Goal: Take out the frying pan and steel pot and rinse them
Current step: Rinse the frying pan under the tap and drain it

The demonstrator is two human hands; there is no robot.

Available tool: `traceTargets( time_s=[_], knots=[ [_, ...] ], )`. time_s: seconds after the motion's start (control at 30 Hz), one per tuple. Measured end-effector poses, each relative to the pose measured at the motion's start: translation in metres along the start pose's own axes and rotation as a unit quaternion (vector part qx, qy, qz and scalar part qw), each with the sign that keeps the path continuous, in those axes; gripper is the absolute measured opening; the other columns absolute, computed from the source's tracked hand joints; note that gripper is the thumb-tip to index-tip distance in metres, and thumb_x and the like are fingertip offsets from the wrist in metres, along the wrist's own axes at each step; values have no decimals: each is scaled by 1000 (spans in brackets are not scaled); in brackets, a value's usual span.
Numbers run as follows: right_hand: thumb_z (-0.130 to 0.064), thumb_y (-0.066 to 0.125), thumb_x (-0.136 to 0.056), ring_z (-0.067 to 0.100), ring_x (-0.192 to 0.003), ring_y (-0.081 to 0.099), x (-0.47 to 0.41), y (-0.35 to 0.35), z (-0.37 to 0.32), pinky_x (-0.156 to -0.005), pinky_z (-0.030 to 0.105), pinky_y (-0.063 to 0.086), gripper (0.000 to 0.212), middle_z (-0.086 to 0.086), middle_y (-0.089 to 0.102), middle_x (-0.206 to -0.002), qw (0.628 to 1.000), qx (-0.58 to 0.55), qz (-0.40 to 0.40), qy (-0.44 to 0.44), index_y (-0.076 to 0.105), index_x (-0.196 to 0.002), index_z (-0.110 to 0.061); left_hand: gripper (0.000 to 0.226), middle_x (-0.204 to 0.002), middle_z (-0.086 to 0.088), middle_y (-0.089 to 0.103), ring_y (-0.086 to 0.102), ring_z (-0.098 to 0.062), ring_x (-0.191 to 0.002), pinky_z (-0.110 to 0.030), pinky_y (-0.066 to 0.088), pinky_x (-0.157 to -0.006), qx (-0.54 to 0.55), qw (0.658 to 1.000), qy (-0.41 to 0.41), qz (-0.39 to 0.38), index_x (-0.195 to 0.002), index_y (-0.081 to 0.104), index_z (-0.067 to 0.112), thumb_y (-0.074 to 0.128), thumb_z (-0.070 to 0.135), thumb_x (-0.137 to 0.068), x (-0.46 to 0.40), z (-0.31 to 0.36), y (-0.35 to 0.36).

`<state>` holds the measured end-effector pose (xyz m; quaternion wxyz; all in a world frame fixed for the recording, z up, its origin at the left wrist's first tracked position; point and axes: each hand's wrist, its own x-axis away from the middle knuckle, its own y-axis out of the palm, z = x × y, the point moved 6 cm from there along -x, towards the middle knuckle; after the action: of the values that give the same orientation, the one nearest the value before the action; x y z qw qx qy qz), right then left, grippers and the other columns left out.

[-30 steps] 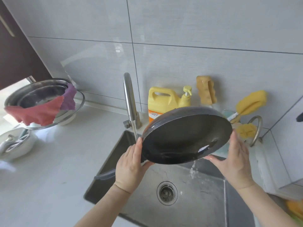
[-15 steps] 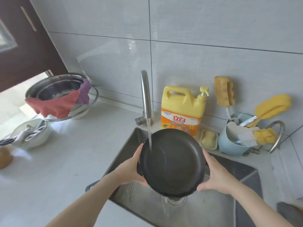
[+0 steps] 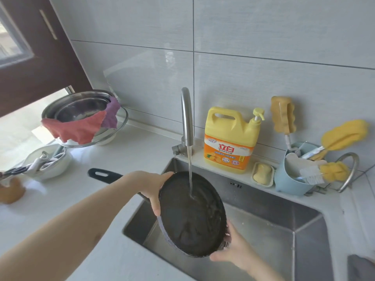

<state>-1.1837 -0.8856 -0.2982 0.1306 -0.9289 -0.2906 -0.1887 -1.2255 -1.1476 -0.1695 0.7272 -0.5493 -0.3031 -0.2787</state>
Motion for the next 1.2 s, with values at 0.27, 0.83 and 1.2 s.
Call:
traceTargets(
  time_s=[0.27,0.83,1.2],
  knots=[
    [-27,94,-43,1,-135,29,-2,-48,-29,-112,29,27,143,-16,26,-148,980,115,150,-60,-5,-143,-55,134,-94,7,61,61,-25,-91,-34,49,-84,17,969,60,240,-139,-25,53,83,43,-59,8,3,8],
    [-38,92,-45,6,-104,61,7,-71,-35,-92,22,50,150,-14,60,-123,983,182,10,26,-17,-147,-44,128,-127,33,52,48,1,-124,-29,37,-109,192,973,106,65,-138,2,59,89,23,-51,0,-7,28],
    [-37,92,-49,-6,-134,22,0,-105,-72,-110,25,29,148,-29,8,-153,950,251,129,-138,-19,-145,-52,132,-119,12,58,60,-24,-102,-29,45,-83,134,933,82,323,-143,-17,51,85,41,-61,18,28,18]
  ],
)
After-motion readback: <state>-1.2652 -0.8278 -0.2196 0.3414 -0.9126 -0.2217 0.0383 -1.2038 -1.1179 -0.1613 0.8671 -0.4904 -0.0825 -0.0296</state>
